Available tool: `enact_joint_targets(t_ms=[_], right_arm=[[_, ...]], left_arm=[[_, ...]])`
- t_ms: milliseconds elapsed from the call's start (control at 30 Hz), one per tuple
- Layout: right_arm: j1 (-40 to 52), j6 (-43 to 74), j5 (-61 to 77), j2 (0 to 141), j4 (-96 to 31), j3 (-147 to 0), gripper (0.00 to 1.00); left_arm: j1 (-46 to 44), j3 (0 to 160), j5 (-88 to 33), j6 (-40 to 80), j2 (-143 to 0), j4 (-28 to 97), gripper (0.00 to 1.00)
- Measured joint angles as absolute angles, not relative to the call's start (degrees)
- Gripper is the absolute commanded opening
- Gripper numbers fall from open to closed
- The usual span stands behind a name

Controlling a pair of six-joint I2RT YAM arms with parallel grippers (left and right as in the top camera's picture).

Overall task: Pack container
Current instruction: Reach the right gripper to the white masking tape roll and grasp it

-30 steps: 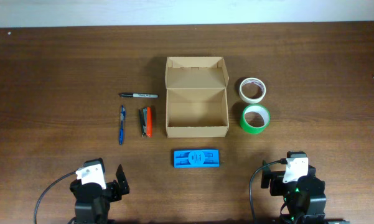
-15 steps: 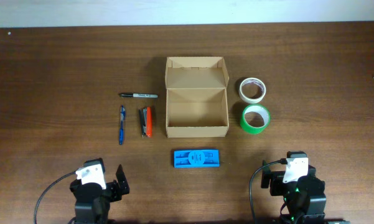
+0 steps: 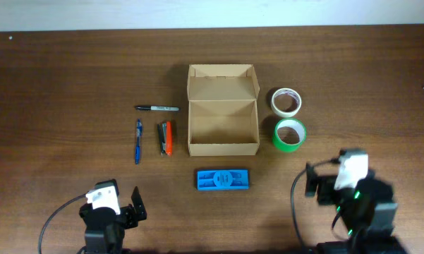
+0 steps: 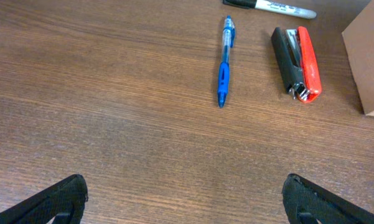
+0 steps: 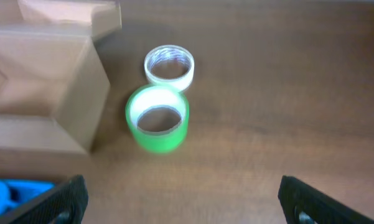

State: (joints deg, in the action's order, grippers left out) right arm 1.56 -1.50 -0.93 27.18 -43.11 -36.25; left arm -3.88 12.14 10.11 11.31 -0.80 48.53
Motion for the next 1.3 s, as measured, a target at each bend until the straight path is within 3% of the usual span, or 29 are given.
enact_joint_targets(t_ms=[800,1300], right_arm=[[1.5,8.67,-1.28,109.01,-55.99,-95.33,0.99],[-3.38,9.1,-2.13,119.83,-54.81,-99.88,0.99]], left_arm=[[-3.88,12.1,10.13,11.31,-0.78,48.56,1.0],[-3.88,12.1,10.13,11.31,-0.78,48.56,1.0]])
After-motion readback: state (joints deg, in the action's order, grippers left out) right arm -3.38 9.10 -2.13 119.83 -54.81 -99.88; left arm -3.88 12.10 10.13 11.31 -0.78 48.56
